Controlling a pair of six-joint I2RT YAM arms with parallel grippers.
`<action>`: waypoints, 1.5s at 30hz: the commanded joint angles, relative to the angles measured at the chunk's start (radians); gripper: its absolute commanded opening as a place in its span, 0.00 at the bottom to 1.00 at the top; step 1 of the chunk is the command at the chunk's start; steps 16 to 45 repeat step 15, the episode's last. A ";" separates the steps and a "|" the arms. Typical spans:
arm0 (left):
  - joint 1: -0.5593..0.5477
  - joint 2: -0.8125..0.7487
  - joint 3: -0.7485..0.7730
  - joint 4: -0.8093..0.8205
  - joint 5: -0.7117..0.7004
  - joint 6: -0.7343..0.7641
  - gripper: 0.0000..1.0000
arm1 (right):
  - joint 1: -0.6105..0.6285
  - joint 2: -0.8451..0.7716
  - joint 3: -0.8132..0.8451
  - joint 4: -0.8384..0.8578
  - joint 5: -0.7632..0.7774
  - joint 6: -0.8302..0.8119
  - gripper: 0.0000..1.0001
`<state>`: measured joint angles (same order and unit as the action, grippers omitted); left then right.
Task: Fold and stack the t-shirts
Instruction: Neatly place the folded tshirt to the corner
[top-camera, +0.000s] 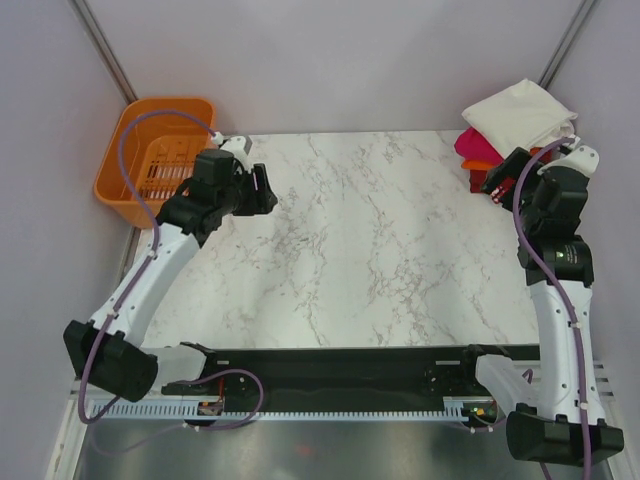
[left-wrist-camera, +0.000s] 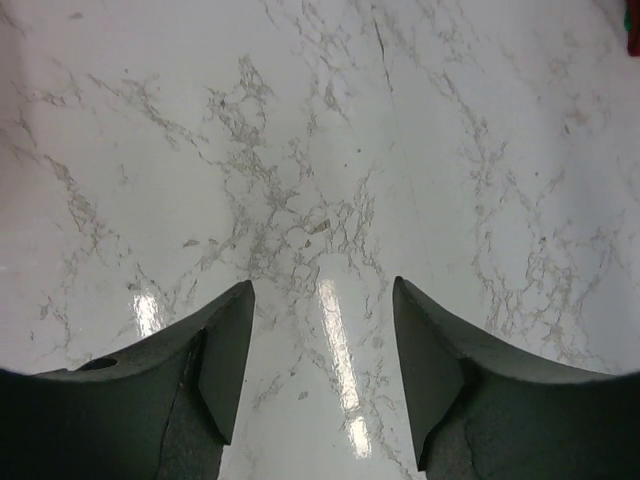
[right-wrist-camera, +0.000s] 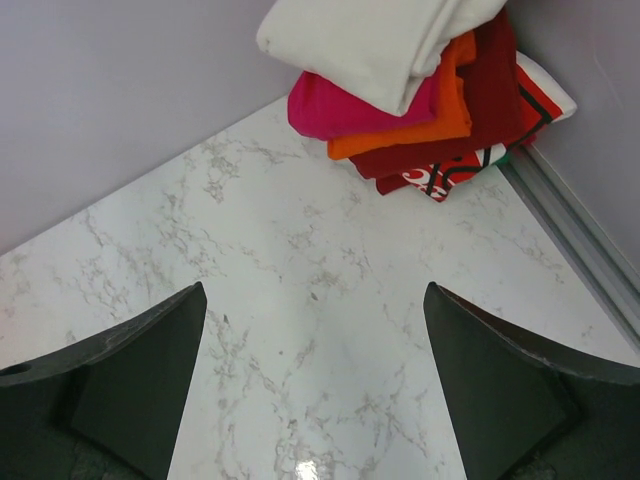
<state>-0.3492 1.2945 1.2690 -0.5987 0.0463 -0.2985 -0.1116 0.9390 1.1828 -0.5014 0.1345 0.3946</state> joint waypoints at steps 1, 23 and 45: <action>-0.002 -0.076 -0.025 0.137 -0.043 -0.011 0.65 | 0.007 -0.023 -0.014 -0.020 0.071 -0.039 0.98; -0.002 -0.156 -0.074 0.189 -0.092 -0.016 0.65 | 0.036 0.008 0.002 -0.025 0.128 -0.059 0.98; -0.002 -0.156 -0.074 0.189 -0.092 -0.016 0.65 | 0.036 0.008 0.002 -0.025 0.128 -0.059 0.98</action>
